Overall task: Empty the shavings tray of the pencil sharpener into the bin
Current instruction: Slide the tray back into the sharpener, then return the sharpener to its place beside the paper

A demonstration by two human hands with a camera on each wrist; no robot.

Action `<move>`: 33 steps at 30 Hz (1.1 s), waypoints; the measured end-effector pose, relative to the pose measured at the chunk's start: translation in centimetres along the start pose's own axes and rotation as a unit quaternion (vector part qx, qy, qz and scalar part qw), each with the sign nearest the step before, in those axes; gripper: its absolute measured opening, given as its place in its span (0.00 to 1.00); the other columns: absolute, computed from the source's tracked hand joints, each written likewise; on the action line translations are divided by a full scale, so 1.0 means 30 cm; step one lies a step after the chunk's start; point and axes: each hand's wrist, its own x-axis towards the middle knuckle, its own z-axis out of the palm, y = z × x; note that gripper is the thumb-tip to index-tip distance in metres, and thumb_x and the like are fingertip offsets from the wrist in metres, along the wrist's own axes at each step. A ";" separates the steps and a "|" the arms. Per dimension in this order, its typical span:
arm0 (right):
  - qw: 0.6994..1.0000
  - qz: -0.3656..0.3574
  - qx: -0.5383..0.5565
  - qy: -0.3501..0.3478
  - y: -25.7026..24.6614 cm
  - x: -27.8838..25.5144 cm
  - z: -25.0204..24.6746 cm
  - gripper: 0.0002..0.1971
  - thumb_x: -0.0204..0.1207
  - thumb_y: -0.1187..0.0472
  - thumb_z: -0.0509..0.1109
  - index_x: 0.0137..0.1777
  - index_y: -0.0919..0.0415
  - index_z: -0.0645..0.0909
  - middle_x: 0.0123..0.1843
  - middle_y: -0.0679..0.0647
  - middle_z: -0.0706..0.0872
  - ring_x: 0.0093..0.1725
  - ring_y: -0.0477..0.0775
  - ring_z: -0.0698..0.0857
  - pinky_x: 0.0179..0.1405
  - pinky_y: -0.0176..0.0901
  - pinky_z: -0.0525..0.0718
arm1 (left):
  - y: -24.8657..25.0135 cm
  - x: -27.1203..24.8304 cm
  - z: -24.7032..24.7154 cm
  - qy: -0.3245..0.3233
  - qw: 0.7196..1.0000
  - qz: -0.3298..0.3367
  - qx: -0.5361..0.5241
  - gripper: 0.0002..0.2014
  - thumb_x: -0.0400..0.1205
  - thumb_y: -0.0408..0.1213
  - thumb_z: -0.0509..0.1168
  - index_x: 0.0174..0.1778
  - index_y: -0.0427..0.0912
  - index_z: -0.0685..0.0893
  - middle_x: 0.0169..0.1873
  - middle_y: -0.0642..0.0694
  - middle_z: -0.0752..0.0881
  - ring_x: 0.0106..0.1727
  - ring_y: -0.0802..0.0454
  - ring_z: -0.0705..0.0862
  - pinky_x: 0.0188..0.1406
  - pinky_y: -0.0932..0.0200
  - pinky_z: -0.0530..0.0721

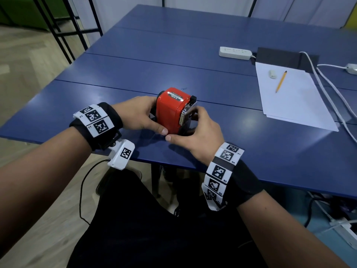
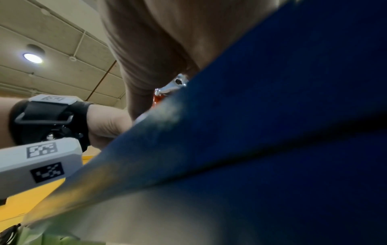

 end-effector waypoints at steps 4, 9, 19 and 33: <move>0.999 0.008 0.006 0.032 -0.012 0.011 0.011 0.41 0.61 0.38 0.90 0.69 0.51 0.76 0.59 0.41 0.87 0.54 0.45 0.85 0.42 0.23 0.74 | 0.021 0.020 -0.018 -0.021 0.999 -0.004 0.028 0.37 0.65 0.59 0.85 0.69 0.58 0.83 0.57 0.60 0.92 0.59 0.58 0.90 0.66 0.49 0.86; 0.996 0.017 0.013 0.082 0.012 0.013 0.008 0.36 0.58 0.36 0.90 0.60 0.47 0.77 0.52 0.40 0.89 0.52 0.48 0.90 0.47 0.39 0.84 | 0.056 0.045 -0.014 -0.004 0.997 0.008 0.076 0.33 0.68 0.54 0.86 0.68 0.59 0.82 0.56 0.61 0.90 0.58 0.57 0.88 0.64 0.53 0.84; 0.989 0.046 0.036 0.136 0.064 0.042 -0.114 0.31 0.59 0.40 0.90 0.59 0.46 0.81 0.50 0.36 0.88 0.49 0.41 0.84 0.40 0.16 0.74 | 0.112 0.064 0.029 0.065 0.989 0.000 0.136 0.51 0.73 0.66 0.77 0.89 0.48 0.66 0.78 0.43 0.79 0.71 0.46 0.82 0.68 0.51 0.82; 0.977 0.079 0.037 0.192 0.080 0.059 -0.307 0.34 0.59 0.40 0.90 0.62 0.48 0.80 0.52 0.38 0.86 0.54 0.45 0.85 0.56 0.40 0.82 | 0.115 0.084 0.099 -0.007 0.977 -0.071 0.203 0.54 0.65 0.76 0.73 0.85 0.50 0.72 0.77 0.47 0.75 0.75 0.45 0.80 0.75 0.47 0.80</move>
